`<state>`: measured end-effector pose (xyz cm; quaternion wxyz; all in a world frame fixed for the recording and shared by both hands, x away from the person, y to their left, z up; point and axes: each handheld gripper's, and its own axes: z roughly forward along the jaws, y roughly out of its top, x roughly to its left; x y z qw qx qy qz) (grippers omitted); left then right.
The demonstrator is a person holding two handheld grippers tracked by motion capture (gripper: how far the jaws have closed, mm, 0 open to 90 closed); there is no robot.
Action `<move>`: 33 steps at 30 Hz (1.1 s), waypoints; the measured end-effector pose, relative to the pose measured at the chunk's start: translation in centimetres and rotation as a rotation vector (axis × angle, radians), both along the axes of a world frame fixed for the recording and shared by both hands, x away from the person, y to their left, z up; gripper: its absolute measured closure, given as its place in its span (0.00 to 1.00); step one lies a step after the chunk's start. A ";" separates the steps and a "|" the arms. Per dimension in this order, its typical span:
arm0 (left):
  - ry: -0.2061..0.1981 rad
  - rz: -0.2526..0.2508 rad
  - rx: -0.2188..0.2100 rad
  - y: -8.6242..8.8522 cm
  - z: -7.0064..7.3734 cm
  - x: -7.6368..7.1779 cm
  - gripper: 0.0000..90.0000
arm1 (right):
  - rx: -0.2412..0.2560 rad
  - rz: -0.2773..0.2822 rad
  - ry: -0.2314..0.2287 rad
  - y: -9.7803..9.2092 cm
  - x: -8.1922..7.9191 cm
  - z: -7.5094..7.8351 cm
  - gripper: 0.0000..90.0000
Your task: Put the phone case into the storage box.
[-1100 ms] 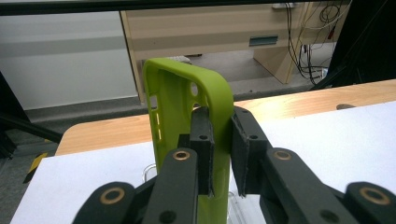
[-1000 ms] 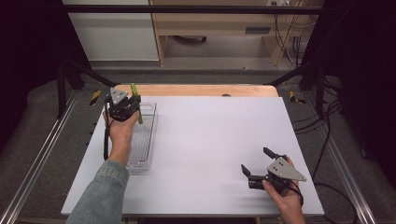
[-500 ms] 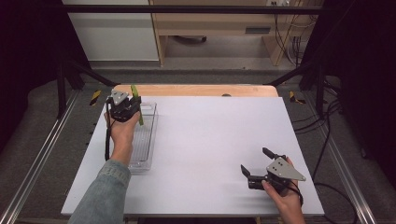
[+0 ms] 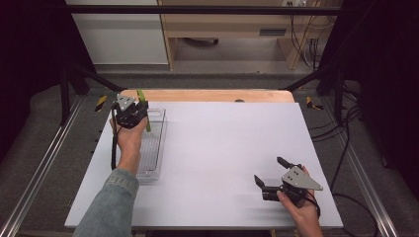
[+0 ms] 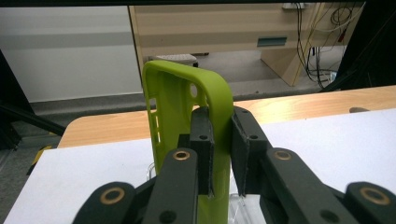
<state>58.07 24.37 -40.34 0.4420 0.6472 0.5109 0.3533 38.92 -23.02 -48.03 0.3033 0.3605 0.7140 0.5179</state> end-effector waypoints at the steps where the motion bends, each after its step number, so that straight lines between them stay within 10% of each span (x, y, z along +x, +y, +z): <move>1: -0.002 0.001 0.000 0.0 0.0 0.0 0.88 | 0.000 0.000 0.000 0.0 0.0 0.0 0.03; 33: -0.038 0.025 0.024 -0.9 -0.4 0.3 0.88 | 0.010 0.003 0.007 -0.2 0.0 0.0 0.03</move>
